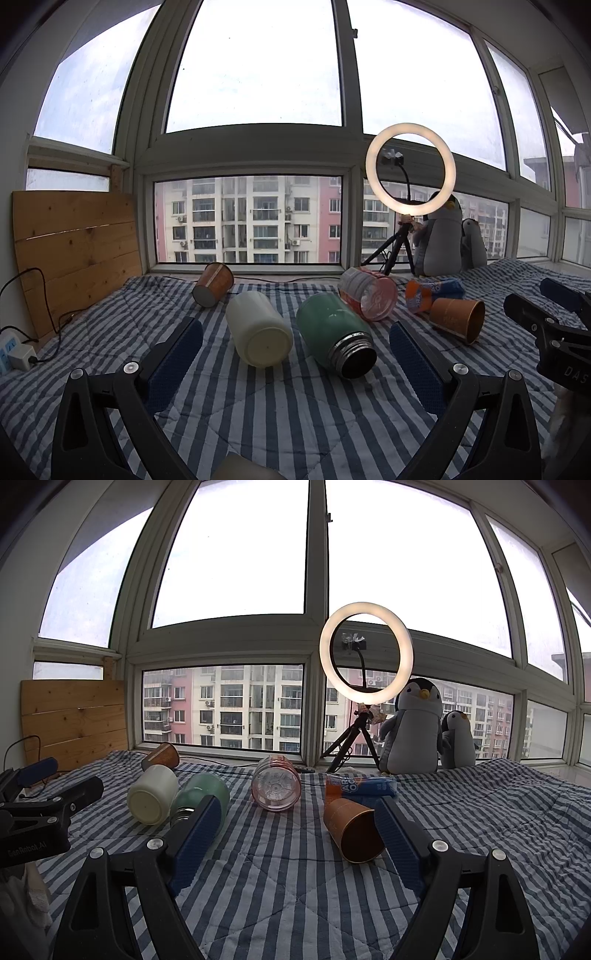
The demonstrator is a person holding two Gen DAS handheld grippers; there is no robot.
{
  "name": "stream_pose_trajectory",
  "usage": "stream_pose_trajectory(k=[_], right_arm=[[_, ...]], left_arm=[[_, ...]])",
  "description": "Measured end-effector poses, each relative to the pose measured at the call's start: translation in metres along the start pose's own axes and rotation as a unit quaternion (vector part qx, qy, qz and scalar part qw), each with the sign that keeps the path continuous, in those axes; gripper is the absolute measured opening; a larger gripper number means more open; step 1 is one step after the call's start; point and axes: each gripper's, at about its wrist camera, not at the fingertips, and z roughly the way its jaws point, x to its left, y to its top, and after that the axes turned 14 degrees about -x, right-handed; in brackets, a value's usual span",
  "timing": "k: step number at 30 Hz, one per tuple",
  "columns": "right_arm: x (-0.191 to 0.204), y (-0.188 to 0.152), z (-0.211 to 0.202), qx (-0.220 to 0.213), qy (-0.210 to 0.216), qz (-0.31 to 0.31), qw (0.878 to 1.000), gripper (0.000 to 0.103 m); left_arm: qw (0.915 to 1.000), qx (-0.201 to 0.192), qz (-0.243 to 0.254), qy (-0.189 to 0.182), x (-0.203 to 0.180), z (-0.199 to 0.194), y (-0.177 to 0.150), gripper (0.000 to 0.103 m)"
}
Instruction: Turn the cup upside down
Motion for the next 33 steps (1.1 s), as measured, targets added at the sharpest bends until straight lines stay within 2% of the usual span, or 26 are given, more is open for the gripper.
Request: stream_pose_trajectory(k=[33], right_arm=[[-0.0011, 0.0010, -0.0010, -0.001, 0.000, 0.001, 1.000, 0.083]], left_arm=[[1.0000, 0.007, -0.003, -0.001, -0.0035, 0.0031, -0.0047, 0.102]])
